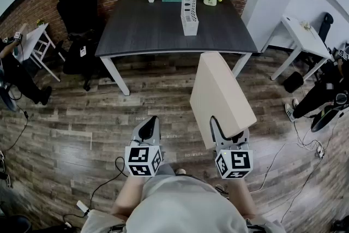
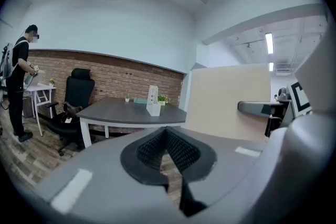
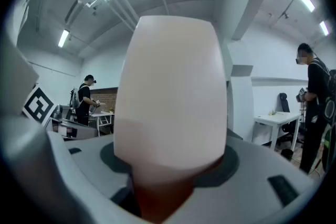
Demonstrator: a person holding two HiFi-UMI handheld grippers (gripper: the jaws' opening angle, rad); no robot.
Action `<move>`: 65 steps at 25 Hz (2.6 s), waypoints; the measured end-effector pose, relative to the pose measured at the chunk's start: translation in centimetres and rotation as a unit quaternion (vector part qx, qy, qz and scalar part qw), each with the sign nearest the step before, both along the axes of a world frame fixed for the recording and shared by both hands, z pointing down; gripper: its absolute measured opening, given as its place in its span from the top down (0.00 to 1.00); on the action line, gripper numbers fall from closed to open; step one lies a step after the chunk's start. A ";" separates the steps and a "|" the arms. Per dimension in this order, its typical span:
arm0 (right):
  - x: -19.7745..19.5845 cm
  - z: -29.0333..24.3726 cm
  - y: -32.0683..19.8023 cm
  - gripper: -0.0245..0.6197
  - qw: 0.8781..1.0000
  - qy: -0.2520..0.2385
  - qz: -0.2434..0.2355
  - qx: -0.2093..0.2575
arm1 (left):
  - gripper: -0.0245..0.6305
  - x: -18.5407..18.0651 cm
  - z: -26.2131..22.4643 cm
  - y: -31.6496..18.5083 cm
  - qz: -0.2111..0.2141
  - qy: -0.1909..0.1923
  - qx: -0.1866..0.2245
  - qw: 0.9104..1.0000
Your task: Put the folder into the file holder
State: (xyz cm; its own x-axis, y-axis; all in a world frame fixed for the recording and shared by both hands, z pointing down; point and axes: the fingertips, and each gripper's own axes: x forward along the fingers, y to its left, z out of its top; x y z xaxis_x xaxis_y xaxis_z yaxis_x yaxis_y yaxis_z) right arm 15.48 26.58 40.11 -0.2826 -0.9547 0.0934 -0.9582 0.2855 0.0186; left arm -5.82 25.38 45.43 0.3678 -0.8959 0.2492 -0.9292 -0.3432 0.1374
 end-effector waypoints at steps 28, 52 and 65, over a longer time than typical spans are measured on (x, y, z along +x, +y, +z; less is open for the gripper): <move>-0.1 -1.3 1.9 0.51 1.000 -0.008 -0.015 0.019 | 0.95 0.3 -1.4 3.0 -0.012 0.004 0.012 1.000; -0.3 -1.6 -17.9 0.52 1.000 -0.010 0.017 0.014 | 0.44 -0.3 -1.6 -17.2 0.026 0.015 0.028 0.999; -2.5 -3.4 -30.1 0.51 0.999 -0.016 0.045 0.023 | 0.34 -3.0 -2.7 -30.3 0.051 0.023 0.027 0.998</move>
